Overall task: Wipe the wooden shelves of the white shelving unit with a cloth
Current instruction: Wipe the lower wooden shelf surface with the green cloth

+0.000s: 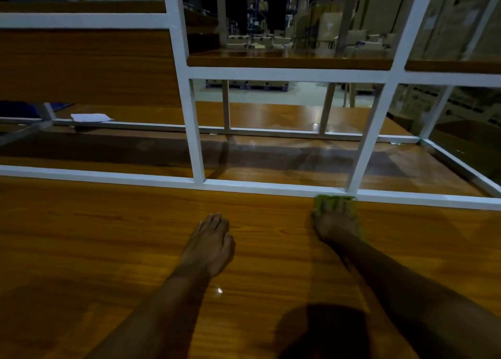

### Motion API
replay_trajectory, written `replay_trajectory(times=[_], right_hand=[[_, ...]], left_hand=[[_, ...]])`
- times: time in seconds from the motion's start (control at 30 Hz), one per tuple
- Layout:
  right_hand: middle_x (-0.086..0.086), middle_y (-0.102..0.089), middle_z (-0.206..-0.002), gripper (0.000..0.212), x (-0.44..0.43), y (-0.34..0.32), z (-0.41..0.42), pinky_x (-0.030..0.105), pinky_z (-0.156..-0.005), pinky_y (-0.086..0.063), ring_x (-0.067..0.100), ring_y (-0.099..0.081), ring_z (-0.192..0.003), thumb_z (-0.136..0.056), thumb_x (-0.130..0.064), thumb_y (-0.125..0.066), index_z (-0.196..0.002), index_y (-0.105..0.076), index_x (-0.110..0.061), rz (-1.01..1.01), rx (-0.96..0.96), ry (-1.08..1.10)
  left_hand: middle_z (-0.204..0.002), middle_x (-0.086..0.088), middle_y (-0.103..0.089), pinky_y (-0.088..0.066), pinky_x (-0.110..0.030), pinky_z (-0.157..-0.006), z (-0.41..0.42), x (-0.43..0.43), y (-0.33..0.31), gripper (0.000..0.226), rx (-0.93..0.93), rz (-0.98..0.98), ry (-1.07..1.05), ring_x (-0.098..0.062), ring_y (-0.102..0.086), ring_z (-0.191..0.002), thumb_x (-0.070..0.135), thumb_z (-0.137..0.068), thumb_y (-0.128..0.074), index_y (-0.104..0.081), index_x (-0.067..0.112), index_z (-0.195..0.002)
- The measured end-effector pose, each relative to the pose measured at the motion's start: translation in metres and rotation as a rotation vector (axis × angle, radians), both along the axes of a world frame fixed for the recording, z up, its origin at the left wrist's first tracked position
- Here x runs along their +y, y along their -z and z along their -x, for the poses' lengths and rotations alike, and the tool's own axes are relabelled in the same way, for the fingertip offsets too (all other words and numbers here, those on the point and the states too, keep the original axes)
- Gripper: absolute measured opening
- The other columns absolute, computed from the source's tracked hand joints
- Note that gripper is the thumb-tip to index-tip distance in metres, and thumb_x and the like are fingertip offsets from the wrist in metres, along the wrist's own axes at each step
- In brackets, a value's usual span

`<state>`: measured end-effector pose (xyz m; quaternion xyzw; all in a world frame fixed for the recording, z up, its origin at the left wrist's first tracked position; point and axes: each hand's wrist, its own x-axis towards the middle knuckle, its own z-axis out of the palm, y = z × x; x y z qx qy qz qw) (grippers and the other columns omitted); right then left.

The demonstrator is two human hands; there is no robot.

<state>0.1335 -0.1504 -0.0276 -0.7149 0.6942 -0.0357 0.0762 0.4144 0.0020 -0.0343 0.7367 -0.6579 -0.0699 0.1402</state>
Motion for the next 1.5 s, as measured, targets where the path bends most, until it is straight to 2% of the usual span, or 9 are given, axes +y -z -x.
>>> replay_trajectory(times=[0.2, 0.33, 0.6, 0.7, 0.83, 0.97, 1.1, 1.23, 1.5], right_hand=[[0.01, 0.009, -0.168, 0.064, 0.049, -0.005, -0.107, 0.055, -0.122, 0.004, 0.032, 0.011, -0.154, -0.104, -0.056, -0.013, -0.161, 0.001, -0.029, -0.058, 0.039, -0.363], [0.004, 0.012, -0.168, 0.064, 0.079, 0.0, -0.082, 0.056, -0.121, 0.005, 0.024, 0.015, -0.153, -0.101, -0.064, -0.008, -0.159, 0.003, -0.04, -0.049, 0.05, -0.597], [0.018, 0.007, -0.167, 0.069, 0.066, -0.004, -0.061, 0.064, -0.119, 0.002, 0.037, 0.01, -0.153, -0.102, -0.057, -0.013, -0.161, 0.0, -0.023, -0.069, 0.001, 0.01], [0.021, 0.007, -0.166, 0.069, 0.052, -0.004, -0.104, 0.065, -0.118, 0.003, 0.041, 0.01, -0.152, -0.103, -0.054, -0.014, -0.161, 0.001, -0.019, -0.074, 0.013, 0.024], [0.016, 0.007, -0.167, 0.063, 0.055, -0.008, -0.179, 0.063, -0.118, 0.005, 0.037, 0.011, -0.153, -0.104, -0.051, -0.012, -0.161, 0.001, -0.025, -0.07, 0.031, -0.212], [0.008, 0.01, -0.168, 0.059, 0.079, -0.008, -0.21, 0.059, -0.12, 0.008, 0.029, 0.016, -0.153, -0.105, -0.053, -0.012, -0.16, 0.0, -0.036, -0.08, 0.052, -0.474], [-0.001, 0.013, -0.167, 0.059, 0.097, 0.001, -0.154, 0.056, -0.122, 0.004, 0.022, 0.018, -0.153, -0.103, -0.058, -0.013, -0.158, 0.001, -0.043, -0.037, 0.064, -0.523], [0.008, 0.009, -0.168, 0.064, 0.066, 0.004, -0.099, 0.061, -0.121, 0.0, 0.029, 0.012, -0.154, -0.101, -0.062, -0.006, -0.159, 0.004, -0.038, -0.044, 0.059, -0.168], [0.024, 0.005, -0.165, 0.069, 0.046, -0.007, -0.239, 0.059, -0.121, 0.005, 0.04, 0.007, -0.153, -0.104, -0.053, -0.012, -0.161, 0.0, -0.015, -0.049, 0.076, -0.096]], left_hand=[[-0.162, -0.003, -0.015, -0.002, -0.032, -0.118, 0.0, 0.002, -0.005, 0.07, -0.009, -0.02, -0.021, -0.016, -0.007, -0.149, 0.049, -0.092, -0.009, -0.024, 0.018, -0.153], [-0.161, -0.007, -0.019, -0.007, -0.035, -0.12, 0.006, 0.012, -0.014, 0.071, -0.008, -0.035, -0.015, -0.021, -0.01, -0.149, 0.046, -0.09, -0.012, -0.027, 0.013, -0.152], [-0.162, -0.011, -0.011, -0.005, -0.034, -0.12, 0.005, 0.011, -0.018, 0.076, -0.097, -0.1, 0.097, -0.023, -0.005, -0.15, 0.049, -0.089, -0.011, -0.016, 0.009, -0.154], [-0.16, -0.012, -0.022, -0.012, -0.032, -0.119, 0.0, 0.006, -0.02, 0.069, -0.079, -0.046, 0.126, -0.024, -0.015, -0.148, 0.046, -0.095, -0.019, -0.028, 0.007, -0.151], [-0.117, -0.009, -0.063, -0.045, -0.034, -0.09, -0.024, -0.005, -0.017, 0.028, -0.024, 0.158, 0.208, -0.026, -0.055, -0.111, 0.027, -0.092, -0.043, -0.062, 0.014, -0.108], [-0.081, -0.007, -0.061, -0.04, -0.031, -0.062, -0.044, -0.007, -0.017, 0.005, 0.072, 0.247, 0.018, -0.024, -0.055, -0.079, 0.013, -0.085, -0.056, -0.06, 0.014, -0.082], [-0.089, -0.006, -0.06, -0.041, -0.03, -0.067, -0.06, -0.001, -0.022, 0.006, 0.033, 0.244, 0.041, -0.02, -0.051, -0.08, 0.014, -0.091, -0.054, -0.059, 0.013, -0.089], [-0.111, -0.004, -0.059, -0.044, -0.033, -0.086, -0.104, -0.001, -0.018, 0.018, -0.082, 0.165, 0.072, -0.019, -0.051, -0.101, 0.025, -0.092, -0.049, -0.059, 0.017, -0.105], [-0.14, -0.018, -0.052, -0.027, -0.037, -0.115, -0.13, 0.01, -0.009, 0.04, -0.076, 0.153, 0.028, -0.031, -0.043, -0.133, 0.025, -0.094, -0.043, -0.058, 0.005, -0.124]])
